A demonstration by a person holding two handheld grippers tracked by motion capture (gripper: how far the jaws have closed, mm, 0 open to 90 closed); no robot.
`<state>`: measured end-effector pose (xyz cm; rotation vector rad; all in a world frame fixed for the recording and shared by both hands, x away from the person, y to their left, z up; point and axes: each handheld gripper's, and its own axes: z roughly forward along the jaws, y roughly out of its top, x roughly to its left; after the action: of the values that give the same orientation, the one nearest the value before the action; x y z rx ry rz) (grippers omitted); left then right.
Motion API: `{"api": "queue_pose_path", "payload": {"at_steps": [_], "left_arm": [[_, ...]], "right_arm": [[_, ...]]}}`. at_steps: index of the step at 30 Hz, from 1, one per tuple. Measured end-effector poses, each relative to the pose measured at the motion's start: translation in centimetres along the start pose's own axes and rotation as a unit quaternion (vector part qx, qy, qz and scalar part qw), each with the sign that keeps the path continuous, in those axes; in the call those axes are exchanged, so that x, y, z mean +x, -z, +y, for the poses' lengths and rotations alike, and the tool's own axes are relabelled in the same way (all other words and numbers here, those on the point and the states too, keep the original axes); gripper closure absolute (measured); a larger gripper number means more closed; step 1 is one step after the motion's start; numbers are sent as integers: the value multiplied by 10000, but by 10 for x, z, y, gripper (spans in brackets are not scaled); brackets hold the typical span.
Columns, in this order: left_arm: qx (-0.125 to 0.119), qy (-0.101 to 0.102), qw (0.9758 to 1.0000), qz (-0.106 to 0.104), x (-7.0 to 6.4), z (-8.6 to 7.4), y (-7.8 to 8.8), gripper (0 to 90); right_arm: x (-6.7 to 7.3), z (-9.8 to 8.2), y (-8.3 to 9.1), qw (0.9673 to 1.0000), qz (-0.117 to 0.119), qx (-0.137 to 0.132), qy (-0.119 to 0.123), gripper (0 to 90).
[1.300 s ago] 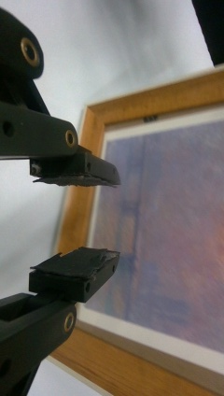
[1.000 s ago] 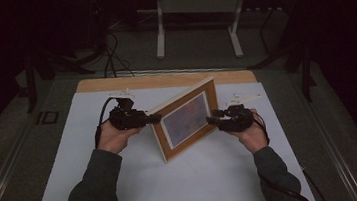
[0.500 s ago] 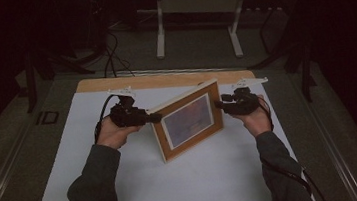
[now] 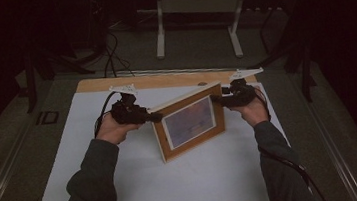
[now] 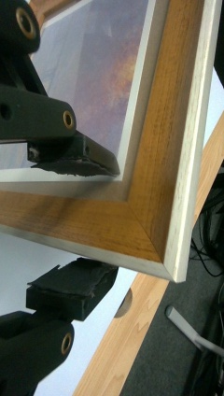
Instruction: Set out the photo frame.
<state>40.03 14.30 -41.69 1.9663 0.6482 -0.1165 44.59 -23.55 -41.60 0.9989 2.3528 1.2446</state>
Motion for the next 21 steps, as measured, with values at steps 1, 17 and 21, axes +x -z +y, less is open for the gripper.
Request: {"api": "queue_pose_path", "payload": {"at_steps": [1,17,21], "left_arm": [[5,-20,10000,1,0,0,0,710],[-188,-20,9985,521,-12,-2,-2,663],[-422,34,9945,954,-24,-8,-2,605]], "right_arm": [[-1,0,0,10000,49,-8,-24,456],[-12,0,5,9995,269,-60,-169,612],[-12,-1,5,9995,262,-74,-180,612]]}}
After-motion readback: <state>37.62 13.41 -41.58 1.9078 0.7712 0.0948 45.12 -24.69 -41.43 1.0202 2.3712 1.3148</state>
